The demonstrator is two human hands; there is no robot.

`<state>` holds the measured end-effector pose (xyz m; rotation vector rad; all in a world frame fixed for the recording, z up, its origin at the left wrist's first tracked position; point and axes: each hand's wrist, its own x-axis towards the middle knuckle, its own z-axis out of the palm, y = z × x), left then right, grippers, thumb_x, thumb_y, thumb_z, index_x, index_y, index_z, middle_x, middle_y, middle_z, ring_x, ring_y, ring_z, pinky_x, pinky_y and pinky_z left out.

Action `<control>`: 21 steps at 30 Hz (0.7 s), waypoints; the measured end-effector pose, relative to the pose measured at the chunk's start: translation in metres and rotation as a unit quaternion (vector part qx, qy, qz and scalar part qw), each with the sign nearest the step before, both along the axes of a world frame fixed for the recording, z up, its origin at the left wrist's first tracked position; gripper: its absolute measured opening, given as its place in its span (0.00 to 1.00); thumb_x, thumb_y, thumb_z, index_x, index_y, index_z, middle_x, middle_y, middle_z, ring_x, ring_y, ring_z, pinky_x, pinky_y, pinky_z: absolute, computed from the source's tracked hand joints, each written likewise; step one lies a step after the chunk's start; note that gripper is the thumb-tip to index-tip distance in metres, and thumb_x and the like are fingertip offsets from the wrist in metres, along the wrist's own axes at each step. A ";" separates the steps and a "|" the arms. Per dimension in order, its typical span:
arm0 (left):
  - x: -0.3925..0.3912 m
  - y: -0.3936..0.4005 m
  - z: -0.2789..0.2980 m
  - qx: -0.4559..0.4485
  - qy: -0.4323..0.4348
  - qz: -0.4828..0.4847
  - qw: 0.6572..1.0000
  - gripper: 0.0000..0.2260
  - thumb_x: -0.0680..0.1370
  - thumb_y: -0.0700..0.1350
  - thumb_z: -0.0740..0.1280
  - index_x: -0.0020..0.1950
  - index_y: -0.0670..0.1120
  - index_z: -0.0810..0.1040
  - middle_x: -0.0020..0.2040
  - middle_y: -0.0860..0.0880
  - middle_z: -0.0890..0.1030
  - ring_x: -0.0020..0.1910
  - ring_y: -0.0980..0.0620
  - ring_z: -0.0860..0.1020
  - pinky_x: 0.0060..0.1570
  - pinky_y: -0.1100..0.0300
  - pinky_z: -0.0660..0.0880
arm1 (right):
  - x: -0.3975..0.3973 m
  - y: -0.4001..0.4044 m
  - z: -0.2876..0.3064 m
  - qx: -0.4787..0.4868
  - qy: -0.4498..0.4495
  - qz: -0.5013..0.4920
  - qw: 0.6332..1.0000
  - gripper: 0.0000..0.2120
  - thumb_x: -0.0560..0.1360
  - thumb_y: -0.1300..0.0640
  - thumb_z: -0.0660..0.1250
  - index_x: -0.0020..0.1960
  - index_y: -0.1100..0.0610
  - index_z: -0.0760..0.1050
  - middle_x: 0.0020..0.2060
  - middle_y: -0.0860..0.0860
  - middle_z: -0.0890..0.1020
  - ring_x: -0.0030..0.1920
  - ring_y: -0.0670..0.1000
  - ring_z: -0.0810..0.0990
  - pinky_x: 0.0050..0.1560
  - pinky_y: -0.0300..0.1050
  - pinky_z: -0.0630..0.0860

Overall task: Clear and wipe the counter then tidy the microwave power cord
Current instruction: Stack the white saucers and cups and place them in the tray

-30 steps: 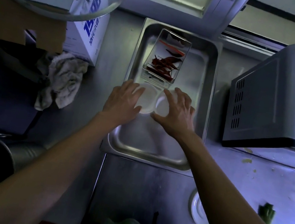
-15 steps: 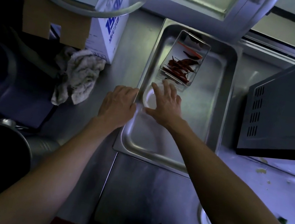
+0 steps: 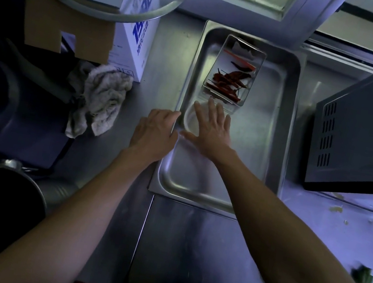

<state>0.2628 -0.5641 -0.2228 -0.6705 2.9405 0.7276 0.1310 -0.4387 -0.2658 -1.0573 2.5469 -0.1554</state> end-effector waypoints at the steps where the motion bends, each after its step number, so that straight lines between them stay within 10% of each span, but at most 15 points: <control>1: 0.000 0.000 0.000 0.000 -0.002 -0.003 1.000 0.23 0.78 0.45 0.65 0.74 0.45 0.70 0.69 0.45 0.75 0.68 0.42 0.70 0.64 0.42 0.70 | 0.000 0.001 0.002 0.001 0.000 -0.001 1.000 0.47 0.73 0.28 0.61 0.80 0.45 0.40 0.80 0.55 0.38 0.79 0.60 0.36 0.77 0.64 0.40; 21: 0.002 0.142 0.034 -0.120 -0.061 -0.202 0.970 0.19 0.79 0.51 0.64 0.69 0.47 0.74 0.65 0.45 0.78 0.61 0.42 0.75 0.57 0.46 0.74 | 0.071 0.221 0.073 -0.110 -0.010 -0.116 0.987 0.26 0.78 0.51 0.66 0.73 0.56 0.67 0.72 0.58 0.70 0.71 0.61 0.67 0.69 0.55 0.68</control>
